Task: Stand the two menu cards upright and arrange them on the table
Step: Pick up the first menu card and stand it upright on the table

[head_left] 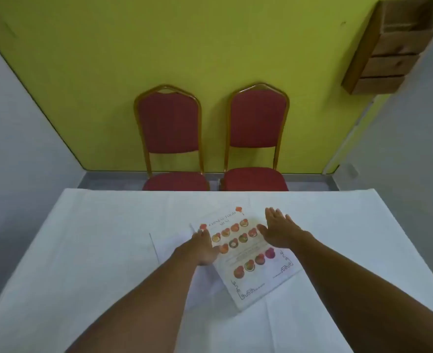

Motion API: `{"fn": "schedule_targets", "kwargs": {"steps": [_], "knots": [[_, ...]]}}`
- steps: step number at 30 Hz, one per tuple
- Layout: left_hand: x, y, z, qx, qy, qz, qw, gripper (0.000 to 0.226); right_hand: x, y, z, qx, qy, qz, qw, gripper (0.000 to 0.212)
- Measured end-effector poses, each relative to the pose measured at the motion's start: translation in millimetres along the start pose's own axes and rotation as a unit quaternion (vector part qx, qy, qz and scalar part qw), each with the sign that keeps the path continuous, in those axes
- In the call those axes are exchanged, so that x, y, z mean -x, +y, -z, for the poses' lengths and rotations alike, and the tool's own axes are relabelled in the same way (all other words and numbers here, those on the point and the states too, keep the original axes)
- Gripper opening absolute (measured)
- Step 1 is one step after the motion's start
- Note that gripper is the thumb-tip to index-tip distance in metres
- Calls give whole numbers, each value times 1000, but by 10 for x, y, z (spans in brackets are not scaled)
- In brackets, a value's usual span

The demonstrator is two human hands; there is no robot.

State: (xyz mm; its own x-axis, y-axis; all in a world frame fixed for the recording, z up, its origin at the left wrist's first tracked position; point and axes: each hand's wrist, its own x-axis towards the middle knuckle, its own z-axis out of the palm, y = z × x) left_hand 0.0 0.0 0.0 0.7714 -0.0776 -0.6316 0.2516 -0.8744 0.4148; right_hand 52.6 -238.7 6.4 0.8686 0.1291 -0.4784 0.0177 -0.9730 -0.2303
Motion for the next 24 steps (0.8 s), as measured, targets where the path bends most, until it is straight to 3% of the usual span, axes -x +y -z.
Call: {"fn": "schedule_targets", "kwargs": {"steps": [10, 13, 17, 24], "knots": [[-49, 81, -466, 78, -29, 90, 992, 93, -31, 214, -379, -106, -45, -34, 993, 75], [-136, 79, -501, 119, -6, 83, 989, 91, 12, 191, -377, -154, -9, -24, 988, 50], [-87, 176, -453, 184, 60, 53, 980, 58, 100, 170, -341, -218, 46, -44, 974, 23], [-69, 483, -234, 259, 120, 47, 957, 63, 176, 214, -47, -279, 160, -88, 943, 27]]}}
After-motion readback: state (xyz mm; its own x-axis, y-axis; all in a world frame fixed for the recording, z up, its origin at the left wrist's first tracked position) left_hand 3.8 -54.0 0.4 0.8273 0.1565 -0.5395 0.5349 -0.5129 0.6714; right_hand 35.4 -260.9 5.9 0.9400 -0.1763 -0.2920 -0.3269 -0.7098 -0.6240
